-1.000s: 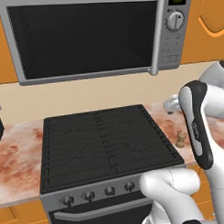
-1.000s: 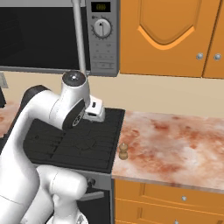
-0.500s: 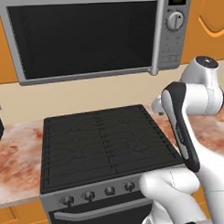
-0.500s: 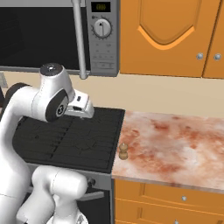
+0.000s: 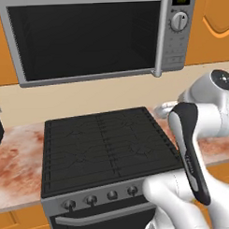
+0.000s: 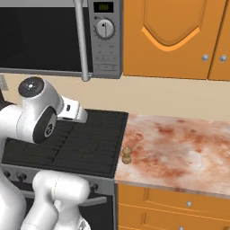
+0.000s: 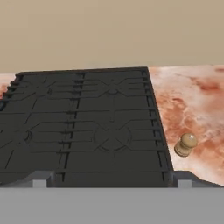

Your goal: Take 2 condiments from the cabinet and move them on the counter near the stove.Make sure the condiments are lined up with each other, next to each other.

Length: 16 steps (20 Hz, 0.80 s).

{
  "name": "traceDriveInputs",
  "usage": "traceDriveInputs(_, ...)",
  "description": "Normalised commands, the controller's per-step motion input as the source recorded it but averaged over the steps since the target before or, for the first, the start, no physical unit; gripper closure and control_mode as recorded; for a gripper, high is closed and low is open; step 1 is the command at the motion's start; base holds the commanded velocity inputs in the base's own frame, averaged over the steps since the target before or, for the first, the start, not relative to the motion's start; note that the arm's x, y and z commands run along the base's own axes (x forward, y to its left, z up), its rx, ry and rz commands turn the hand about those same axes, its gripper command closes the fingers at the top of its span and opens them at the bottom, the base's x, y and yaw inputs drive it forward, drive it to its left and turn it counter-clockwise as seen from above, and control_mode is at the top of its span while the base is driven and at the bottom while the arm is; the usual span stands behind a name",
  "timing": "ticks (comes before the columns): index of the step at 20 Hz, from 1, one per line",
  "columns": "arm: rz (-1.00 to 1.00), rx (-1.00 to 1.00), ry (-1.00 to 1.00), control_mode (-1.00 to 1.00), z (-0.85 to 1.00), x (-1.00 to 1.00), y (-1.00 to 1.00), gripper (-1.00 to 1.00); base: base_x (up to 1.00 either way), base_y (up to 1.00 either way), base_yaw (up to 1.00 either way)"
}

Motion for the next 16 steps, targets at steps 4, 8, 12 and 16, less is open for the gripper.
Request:
traceDriveInputs(4, 0.00, 0.00, -0.34, -1.00, 0.08, -0.18, 0.31, -1.00, 0.00, 0.00, 0.00)
traceDriveInputs(8, 0.00, 0.00, -0.07, -1.00, 0.31, -0.22, 0.14, -1.00, 0.00, 0.00, 0.00)
traceDriveInputs(12, 0.00, 0.00, 0.00, -1.00, 0.39, -0.18, 0.00, -1.00, 0.00, 0.00, 0.00)
traceDriveInputs(16, 0.00, -0.01, -0.02, -1.00, 0.15, -0.24, 0.00, -1.00, 0.00, 0.00, 0.00)
